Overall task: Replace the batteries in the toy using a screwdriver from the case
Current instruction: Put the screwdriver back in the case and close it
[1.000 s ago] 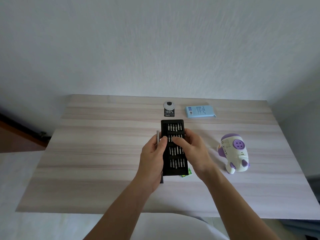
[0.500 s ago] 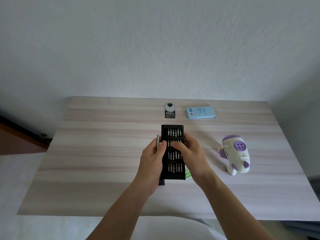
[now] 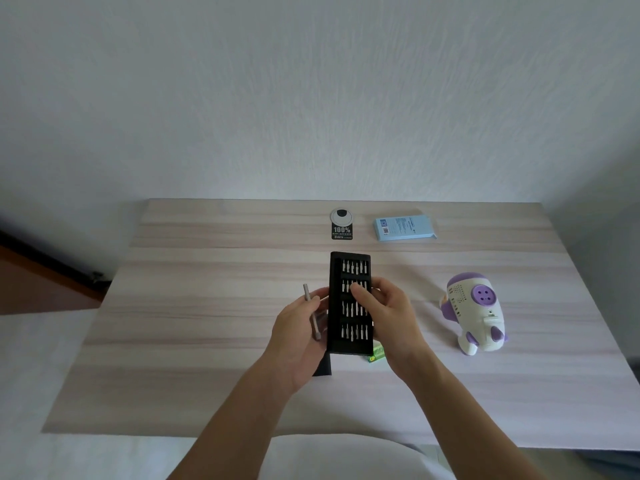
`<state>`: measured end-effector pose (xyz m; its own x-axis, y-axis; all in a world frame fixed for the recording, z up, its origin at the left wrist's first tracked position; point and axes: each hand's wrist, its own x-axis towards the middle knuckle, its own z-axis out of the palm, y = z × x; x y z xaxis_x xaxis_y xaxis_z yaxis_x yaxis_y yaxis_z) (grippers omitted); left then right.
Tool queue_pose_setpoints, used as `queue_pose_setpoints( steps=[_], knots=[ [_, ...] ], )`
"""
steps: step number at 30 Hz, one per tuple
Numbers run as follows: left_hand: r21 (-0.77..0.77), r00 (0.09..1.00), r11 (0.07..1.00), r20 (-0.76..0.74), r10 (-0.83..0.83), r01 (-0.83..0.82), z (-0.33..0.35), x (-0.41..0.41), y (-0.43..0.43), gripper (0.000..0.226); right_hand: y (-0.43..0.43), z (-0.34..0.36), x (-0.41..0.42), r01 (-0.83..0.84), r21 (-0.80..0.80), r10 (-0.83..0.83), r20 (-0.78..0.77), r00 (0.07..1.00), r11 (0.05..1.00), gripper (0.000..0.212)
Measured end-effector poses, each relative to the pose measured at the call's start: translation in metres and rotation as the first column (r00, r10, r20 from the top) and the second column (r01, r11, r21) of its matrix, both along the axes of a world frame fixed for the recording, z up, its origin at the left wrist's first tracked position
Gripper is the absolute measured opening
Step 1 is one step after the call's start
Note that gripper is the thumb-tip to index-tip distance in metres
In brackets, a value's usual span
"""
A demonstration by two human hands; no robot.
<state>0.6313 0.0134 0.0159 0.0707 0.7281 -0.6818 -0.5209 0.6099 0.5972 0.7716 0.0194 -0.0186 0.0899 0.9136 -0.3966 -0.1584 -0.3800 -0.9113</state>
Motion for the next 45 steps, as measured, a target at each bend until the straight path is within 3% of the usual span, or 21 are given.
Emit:
queue_pose_setpoints(
  steps=[6,10,13,18,22,31,39,45],
  knots=[
    [-0.115,0.998,0.992,-0.029,0.055,-0.058,-0.011,-0.005,-0.001,0.027,0.001,-0.009,0.009,0.027,-0.018,-0.026,0.015,1.000,0.999,0.013],
    [-0.049,0.996,0.998,-0.085,0.022,-0.026,-0.014,-0.003,0.003,0.028,0.002,-0.014,0.012,0.019,-0.014,-0.018,0.047,0.999,1.000,0.012],
    [0.061,0.968,0.996,-0.243,-0.055,0.072,-0.018,0.001,0.005,0.025,0.004,-0.016,0.015,0.017,-0.008,-0.017,0.081,0.997,1.000,0.011],
    [0.154,0.854,0.966,-0.511,-0.101,0.206,-0.019,0.002,0.007,0.018,0.008,-0.019,0.017,0.017,0.007,-0.018,0.185,0.983,1.000,0.008],
    [0.155,0.688,0.924,-0.712,-0.141,0.350,-0.023,-0.001,0.011,0.010,0.010,-0.019,0.019,0.018,-0.015,-0.014,0.217,0.976,1.000,0.016],
    [0.151,0.415,0.873,-0.907,-0.064,0.464,-0.024,0.009,0.018,0.009,0.013,-0.021,0.012,-0.006,-0.023,0.012,0.284,0.959,1.000,0.020],
    [0.198,0.365,0.856,-0.931,0.012,0.478,-0.028,0.011,0.016,0.012,0.009,-0.024,0.007,0.005,0.006,-0.006,0.213,0.977,1.000,0.011],
    [0.294,0.480,0.854,-0.875,0.060,0.429,-0.030,0.009,0.016,0.019,0.006,-0.016,0.008,0.016,0.064,-0.024,0.123,0.992,0.998,0.010]
  ],
)
